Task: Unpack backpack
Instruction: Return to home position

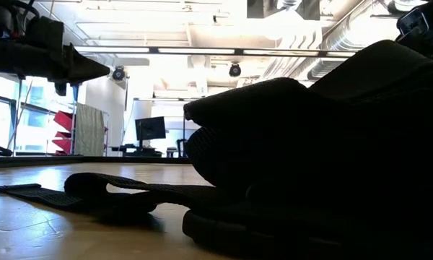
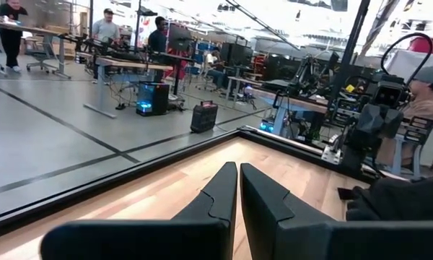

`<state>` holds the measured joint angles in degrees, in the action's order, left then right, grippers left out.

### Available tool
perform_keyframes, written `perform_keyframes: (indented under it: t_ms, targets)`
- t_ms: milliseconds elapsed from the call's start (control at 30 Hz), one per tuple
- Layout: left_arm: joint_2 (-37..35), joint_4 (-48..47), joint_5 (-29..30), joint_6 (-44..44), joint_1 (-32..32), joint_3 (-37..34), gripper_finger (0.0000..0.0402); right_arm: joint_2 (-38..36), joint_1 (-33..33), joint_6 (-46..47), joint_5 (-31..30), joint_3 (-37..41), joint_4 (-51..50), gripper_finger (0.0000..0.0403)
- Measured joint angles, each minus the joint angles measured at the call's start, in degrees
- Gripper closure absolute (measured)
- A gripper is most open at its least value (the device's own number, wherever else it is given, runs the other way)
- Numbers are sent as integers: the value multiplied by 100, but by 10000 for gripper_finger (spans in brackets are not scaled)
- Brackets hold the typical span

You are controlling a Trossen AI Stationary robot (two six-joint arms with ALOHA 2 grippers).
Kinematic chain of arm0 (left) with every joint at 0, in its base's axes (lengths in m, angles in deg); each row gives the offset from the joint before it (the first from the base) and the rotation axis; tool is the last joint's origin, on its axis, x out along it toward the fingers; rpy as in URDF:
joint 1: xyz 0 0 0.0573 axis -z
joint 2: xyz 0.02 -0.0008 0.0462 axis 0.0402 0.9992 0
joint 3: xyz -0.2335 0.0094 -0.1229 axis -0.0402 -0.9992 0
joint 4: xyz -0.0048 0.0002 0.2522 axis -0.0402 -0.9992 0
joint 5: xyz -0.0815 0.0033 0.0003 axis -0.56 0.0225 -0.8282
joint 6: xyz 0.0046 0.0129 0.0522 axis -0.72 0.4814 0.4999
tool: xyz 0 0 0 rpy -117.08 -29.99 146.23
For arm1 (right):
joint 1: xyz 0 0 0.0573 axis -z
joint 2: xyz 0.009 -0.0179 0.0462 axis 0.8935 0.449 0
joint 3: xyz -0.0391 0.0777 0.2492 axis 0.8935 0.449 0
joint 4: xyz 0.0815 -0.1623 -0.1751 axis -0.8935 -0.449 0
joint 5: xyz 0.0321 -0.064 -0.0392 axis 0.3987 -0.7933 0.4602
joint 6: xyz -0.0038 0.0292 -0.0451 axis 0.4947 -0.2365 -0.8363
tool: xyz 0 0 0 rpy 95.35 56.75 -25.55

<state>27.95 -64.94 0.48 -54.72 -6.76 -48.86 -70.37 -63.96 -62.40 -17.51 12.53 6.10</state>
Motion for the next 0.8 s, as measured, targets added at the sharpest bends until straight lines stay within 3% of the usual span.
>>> perform_keyframes:
  t_ms: [567, 633, 800]
  targets:
    - [0, 0, -52, 245, 51, 0, 401, 0, 0, 0, 0, 0, -7, 402]
    - [0, -35, -566, 195, 48, 0, 401, 0, 0, 0, 0, 0, -8, 402]
    - [0, -326, -2849, 395, 52, -1, 401, 0, 0, 0, 0, 0, -9, 402]
